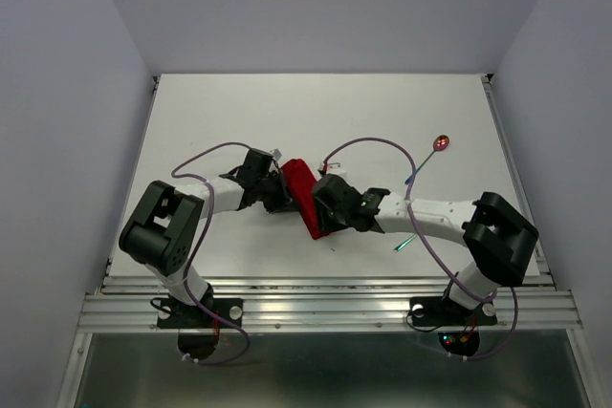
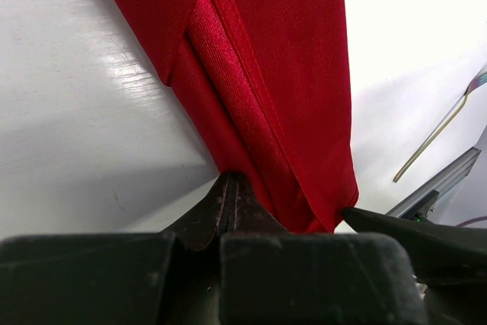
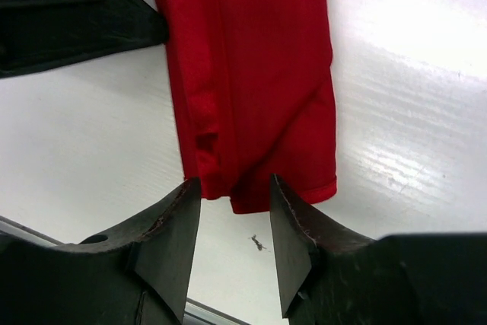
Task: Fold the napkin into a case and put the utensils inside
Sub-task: Pick up the smaller rectangle-folded napkin from the center of the board, then turn over the smaller rectangle-folded napkin at the center of the board.
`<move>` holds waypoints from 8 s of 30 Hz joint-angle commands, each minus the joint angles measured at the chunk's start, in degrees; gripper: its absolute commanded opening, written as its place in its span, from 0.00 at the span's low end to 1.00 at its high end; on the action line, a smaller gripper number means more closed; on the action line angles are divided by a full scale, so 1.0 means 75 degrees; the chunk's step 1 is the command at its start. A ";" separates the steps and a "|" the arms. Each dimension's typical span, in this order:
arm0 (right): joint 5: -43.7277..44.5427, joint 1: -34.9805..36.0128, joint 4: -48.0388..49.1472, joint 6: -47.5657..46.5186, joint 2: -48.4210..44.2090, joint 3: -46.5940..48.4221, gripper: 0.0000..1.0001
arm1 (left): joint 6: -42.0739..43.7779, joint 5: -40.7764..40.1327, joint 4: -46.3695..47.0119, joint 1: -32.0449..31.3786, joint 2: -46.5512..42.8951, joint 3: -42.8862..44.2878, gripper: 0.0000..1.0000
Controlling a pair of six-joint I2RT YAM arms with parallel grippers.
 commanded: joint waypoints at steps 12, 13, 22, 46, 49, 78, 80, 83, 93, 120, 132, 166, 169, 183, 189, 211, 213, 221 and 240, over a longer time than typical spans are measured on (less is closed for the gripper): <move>0.0126 -0.0017 0.0038 0.0851 0.0427 -0.0149 0.46 | 0.0041 0.0106 0.0216 -0.0041 0.0114 -0.0036 0.00; 0.0114 -0.0017 0.0050 0.0839 0.0450 -0.0126 0.46 | 0.0041 0.0106 0.0216 -0.0053 0.0137 -0.0024 0.00; 0.0102 -0.0017 0.0179 0.0804 0.0532 -0.0044 0.13 | 0.0041 0.0153 0.0239 -0.0111 0.0185 -0.0024 0.00; -0.0296 -0.0017 0.0237 0.0347 0.0239 0.0601 0.01 | -0.0053 0.0141 0.0427 -0.0217 0.0243 -0.0176 0.00; -0.0413 -0.0017 0.0319 0.0358 0.0274 0.0636 0.01 | -0.0064 0.0130 0.0450 -0.0217 0.0243 -0.0200 0.00; -0.0613 -0.0017 0.0203 0.0288 -0.0018 0.0237 0.34 | -0.0076 -0.0362 -0.0463 -0.0193 -0.0811 0.0034 0.00; -0.0613 -0.0017 0.0015 0.0206 -0.0194 0.0296 0.40 | -0.0030 -0.0409 -0.0545 -0.0182 -0.0916 0.0093 0.00; -0.0613 -0.0017 -0.0208 0.0148 -0.0334 0.0378 0.45 | 0.0017 -0.0468 -0.0651 -0.0147 -0.1022 0.0152 0.00; -0.0367 -0.0017 -0.0396 -0.0110 -0.0019 0.1010 0.52 | 0.0427 -0.0632 -0.1248 0.0649 -0.1526 0.0304 0.00; 0.1355 0.0135 -0.0911 -0.1599 0.2981 0.3319 0.66 | 0.0932 -0.0702 -0.1519 0.1787 -0.1855 0.0035 0.00; 0.1860 0.0276 -0.1064 -0.1458 0.3555 0.3648 0.47 | 0.0955 -0.0655 -0.1425 0.1822 -0.1854 -0.0094 0.00; -0.2146 0.0205 0.1724 -0.1060 0.2677 0.3460 0.01 | 0.1845 -0.0480 -0.2631 0.4189 -0.3073 0.0562 0.00; -0.2674 0.0205 0.1982 -0.0896 0.2724 0.3460 0.01 | 0.1927 -0.0468 -0.2783 0.4412 -0.3214 0.0644 0.00; -0.5685 -0.0439 0.4899 0.0474 0.2911 0.2524 0.01 | 0.2197 -0.0281 -0.3159 0.4846 -0.3437 0.0972 0.00; -0.7127 -0.0814 0.6670 0.1260 0.3133 0.1761 0.01 | 0.2220 -0.0281 -0.3171 0.4834 -0.3413 0.0879 0.00; -0.8745 -0.1974 0.7807 0.1554 0.3884 0.0976 0.01 | 0.2431 0.0446 -0.2901 0.4682 -0.2933 0.0527 0.00; -0.8792 -0.1974 0.7854 0.1589 0.3907 0.0976 0.01 | 0.2467 0.0469 -0.2855 0.4600 -0.2735 0.0503 0.00; -0.8851 -0.2045 0.8065 0.1776 0.4024 0.0906 0.01 | 0.2315 0.0212 -0.2667 0.3827 -0.2019 0.0632 0.00; -0.8793 -0.2185 0.8100 0.1870 0.3978 0.0707 0.01 | 0.1799 0.0165 -0.2058 0.2830 -0.1035 0.1452 0.00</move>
